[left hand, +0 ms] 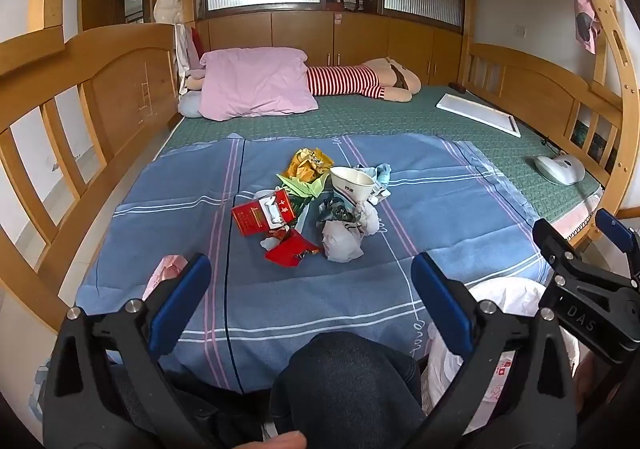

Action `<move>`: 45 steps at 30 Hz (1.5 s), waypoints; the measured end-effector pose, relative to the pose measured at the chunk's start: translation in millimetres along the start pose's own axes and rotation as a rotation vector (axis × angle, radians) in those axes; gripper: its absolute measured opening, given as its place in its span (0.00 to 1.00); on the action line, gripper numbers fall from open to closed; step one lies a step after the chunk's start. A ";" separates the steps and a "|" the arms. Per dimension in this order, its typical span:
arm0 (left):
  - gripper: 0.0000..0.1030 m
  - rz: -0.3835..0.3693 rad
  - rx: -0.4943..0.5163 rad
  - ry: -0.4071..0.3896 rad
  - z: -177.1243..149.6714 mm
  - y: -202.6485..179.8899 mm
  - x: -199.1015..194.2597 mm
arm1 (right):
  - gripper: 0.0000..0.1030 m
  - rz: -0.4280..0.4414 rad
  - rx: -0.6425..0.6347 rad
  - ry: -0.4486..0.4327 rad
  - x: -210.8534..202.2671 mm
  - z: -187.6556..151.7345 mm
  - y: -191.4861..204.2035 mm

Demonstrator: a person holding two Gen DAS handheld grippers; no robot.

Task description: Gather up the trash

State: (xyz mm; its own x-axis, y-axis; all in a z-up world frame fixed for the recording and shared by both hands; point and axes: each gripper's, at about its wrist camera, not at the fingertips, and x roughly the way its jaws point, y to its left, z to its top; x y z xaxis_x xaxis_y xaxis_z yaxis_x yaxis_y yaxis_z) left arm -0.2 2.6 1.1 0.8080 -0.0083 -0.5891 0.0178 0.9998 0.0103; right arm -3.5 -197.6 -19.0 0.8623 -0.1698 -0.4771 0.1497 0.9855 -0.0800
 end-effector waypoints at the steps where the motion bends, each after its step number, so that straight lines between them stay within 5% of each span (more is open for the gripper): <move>1: 0.97 0.001 -0.002 0.000 -1.0 -0.5 0.3 | 0.97 0.002 0.002 0.002 0.3 -0.5 0.0; 45: 0.97 0.011 -0.014 0.040 -8.9 2.0 9.6 | 0.97 0.019 -0.007 0.030 4.5 -5.9 6.7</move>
State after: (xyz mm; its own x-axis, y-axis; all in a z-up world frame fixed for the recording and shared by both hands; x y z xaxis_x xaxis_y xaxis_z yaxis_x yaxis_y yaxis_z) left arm 2.4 4.7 -11.8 0.7839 0.0036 -0.6209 0.0001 1.0000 0.0058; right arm -1.5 -191.7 -26.8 0.8498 -0.1512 -0.5050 0.1301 0.9885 -0.0769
